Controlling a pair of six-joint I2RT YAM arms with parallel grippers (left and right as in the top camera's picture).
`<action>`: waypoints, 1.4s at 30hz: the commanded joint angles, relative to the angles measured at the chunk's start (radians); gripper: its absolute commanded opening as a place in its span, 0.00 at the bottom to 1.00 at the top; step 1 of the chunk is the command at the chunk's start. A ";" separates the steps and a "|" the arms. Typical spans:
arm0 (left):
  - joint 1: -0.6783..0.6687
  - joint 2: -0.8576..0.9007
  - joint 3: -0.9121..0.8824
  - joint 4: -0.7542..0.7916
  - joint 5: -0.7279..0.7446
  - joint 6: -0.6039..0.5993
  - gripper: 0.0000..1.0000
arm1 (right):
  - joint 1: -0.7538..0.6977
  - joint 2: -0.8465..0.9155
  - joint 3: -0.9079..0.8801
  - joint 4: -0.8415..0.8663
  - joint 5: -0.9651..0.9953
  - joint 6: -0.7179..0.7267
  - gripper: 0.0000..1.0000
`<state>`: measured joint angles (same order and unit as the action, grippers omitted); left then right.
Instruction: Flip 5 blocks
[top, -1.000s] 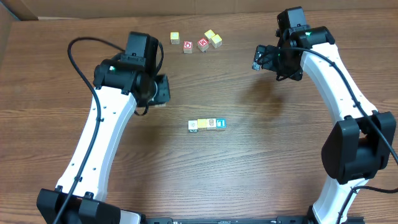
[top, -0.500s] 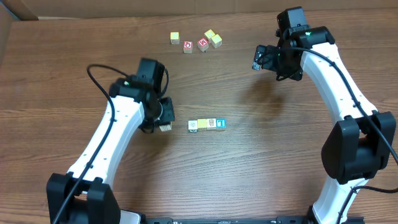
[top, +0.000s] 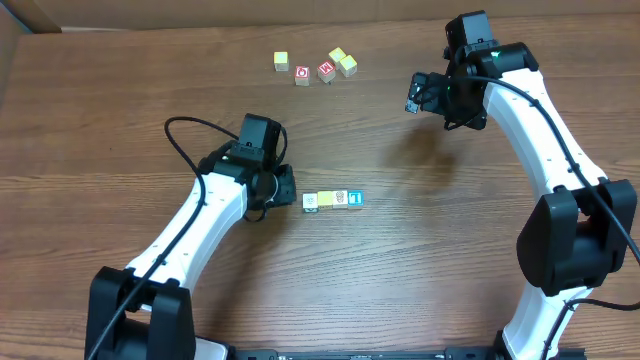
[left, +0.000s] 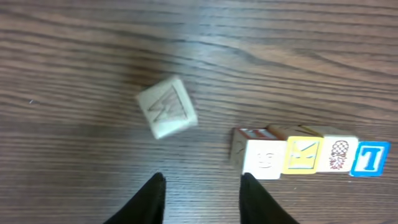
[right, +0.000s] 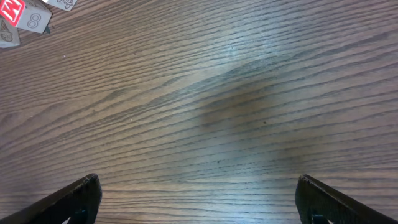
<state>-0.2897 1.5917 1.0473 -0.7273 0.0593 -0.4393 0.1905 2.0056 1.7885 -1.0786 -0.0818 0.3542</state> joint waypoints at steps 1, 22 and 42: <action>-0.013 -0.010 -0.002 0.006 -0.051 0.009 0.35 | 0.001 -0.002 0.008 0.003 -0.006 -0.008 1.00; 0.017 0.142 0.106 0.079 -0.363 0.017 0.04 | 0.001 -0.002 0.008 0.003 -0.006 -0.008 1.00; 0.024 0.252 0.106 0.139 -0.169 0.103 0.04 | 0.001 -0.002 0.008 0.003 -0.006 -0.008 1.00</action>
<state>-0.2722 1.8397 1.1397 -0.5686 -0.1688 -0.3618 0.1905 2.0060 1.7885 -1.0782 -0.0822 0.3542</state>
